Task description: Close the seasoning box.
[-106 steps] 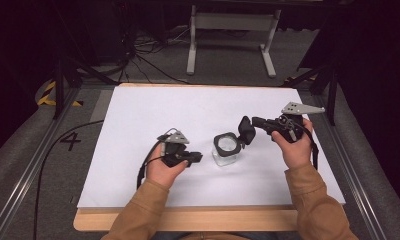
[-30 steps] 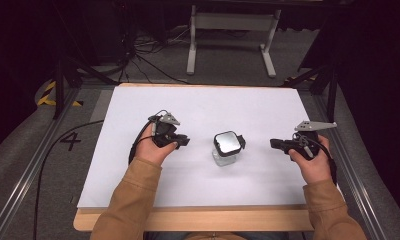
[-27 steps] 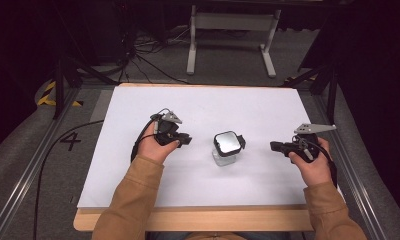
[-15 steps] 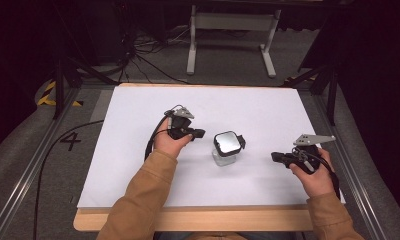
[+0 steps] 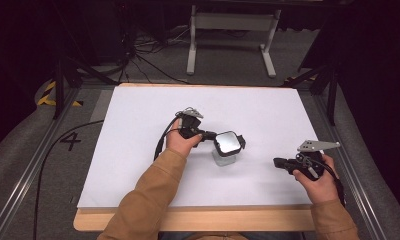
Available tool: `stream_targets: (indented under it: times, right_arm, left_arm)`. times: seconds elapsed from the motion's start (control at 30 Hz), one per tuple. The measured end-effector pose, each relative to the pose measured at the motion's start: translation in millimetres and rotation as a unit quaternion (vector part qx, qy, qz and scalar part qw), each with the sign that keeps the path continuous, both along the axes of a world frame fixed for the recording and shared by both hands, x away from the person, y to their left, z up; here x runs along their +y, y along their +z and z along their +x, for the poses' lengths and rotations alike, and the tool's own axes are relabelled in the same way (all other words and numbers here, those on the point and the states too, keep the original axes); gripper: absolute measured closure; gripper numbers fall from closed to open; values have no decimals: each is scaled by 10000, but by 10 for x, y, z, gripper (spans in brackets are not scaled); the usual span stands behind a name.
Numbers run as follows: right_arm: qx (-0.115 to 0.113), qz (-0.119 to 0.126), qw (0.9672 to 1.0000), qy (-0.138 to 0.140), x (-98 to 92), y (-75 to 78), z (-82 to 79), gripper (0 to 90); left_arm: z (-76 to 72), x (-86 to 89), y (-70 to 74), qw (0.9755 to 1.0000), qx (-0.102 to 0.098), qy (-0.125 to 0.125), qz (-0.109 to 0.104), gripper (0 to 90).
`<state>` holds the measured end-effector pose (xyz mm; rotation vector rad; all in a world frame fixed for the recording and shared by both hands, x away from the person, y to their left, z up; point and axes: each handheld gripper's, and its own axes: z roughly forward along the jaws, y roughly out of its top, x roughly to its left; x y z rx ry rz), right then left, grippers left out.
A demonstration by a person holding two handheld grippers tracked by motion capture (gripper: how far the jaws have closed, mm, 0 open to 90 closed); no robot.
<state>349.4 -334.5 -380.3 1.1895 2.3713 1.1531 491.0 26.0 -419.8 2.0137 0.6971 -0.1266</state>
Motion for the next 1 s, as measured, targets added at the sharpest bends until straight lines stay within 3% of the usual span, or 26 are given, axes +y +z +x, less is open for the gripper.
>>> stream_targets:
  times: [0.03,0.27,0.53,1.0]
  right_arm:
    - [24,48,10000,2,-6,-2,-2,879]
    - [35,61,10000,-3,-7,-9,5,879]
    - [63,85,9999,23,13,-23,17,878]
    - [32,98,9997,238,130,-3,119,877]
  left_arm:
    - [4,-9,-10,10000,16,5,98,900]
    - [20,-40,-96,9998,155,48,108,900]
    - [-9,-39,-75,9995,138,-79,273,900]
    - [-235,-41,-12,9970,147,-346,670,900]
